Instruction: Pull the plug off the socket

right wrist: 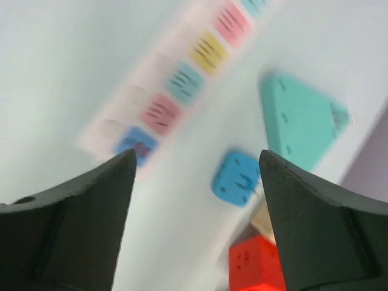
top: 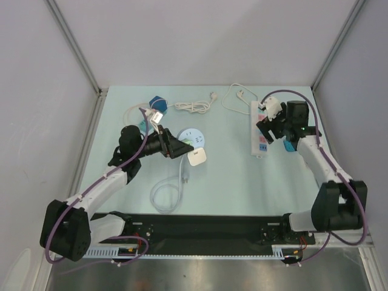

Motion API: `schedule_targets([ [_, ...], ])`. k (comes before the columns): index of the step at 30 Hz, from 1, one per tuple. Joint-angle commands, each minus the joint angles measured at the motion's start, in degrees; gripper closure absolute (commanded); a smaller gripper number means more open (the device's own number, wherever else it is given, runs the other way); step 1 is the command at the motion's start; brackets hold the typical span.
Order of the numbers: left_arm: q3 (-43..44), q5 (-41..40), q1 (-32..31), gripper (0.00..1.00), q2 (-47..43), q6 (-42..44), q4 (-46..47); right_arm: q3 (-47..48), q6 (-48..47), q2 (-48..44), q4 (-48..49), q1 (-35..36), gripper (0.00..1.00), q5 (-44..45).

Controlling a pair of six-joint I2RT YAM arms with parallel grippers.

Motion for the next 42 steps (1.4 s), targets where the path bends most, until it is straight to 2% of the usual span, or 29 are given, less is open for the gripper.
schedule_targets([
  [1, -2.31, -1.59, 0.41, 1.0, 0.57, -12.8, 21.61, 3.51, -3.29, -6.74, -17.21, 1.47, 0.09, -34.68],
  [3, -3.63, -2.47, 0.41, 1.0, 1.62, -16.94, 26.31, 3.86, -3.2, -7.45, -19.32, 3.14, 0.06, -45.29],
  [7, -3.9, -3.88, -0.2, 1.0, 3.12, -20.56, 34.66, 5.0, 6.27, -5.09, -14.86, 8.58, 0.05, -53.17],
  [8, -3.81, -4.75, -0.81, 1.0, 3.21, -20.83, 35.37, 5.35, 13.26, -3.95, -13.02, 9.99, 0.05, -54.57],
  [11, -3.55, -6.6, -2.22, 1.0, 3.12, -20.83, 37.31, 5.88, 24.89, 0.45, -4.41, 12.89, 0.07, -59.24],
  [12, -3.38, -6.78, -2.49, 1.0, 3.12, -20.75, 37.57, 5.97, 33.54, 1.42, 1.18, 13.34, 0.07, -60.03],
  [14, -3.02, -7.22, -2.93, 1.0, 3.21, -20.83, 38.02, 6.06, 40.36, 4.14, 6.13, 14.3, 0.08, -61.35],
  [15, -2.85, -7.48, -3.02, 1.0, 3.21, -20.83, 38.1, 5.8, 47.71, 4.93, 11.81, 15.18, 0.08, -62.49],
  [19, -2.32, -7.48, -3.37, 1.0, 3.56, -20.57, 38.02, 5.36, 59.08, 6.52, 23.1, 17.2, 0.1, -63.46],
  [22, -1.88, -7.57, -3.28, 1.0, 3.65, -19.7, 36.79, 5.53, 61.4, 6.35, 25.93, 19.04, 0.11, -63.55],
  [32, -0.56, -7.4, -3.37, 1.0, 4.27, -18.81, 35.55, 6.85, 61.49, 4.77, 25.49, 21.95, 0.13, -63.9],
  [37, -0.39, -7.57, -3.45, 1.0, 3.83, -18.64, 35.38, 7.29, 66.31, 5.91, 28.12, 22.04, 0.16, -63.55],
  [41, 0.14, -8.01, -3.98, 1.0, 3.3, -15.92, 34.24, 6.59, 72.91, 7.4, 33.3, 22.48, 0.23, -63.55],
  [42, 0.14, -8.62, -4.07, 1.0, 3.04, -14.26, 34.06, 6.5, 74.48, 7.58, 33.4, 22.66, 0.29, -63.73],
])
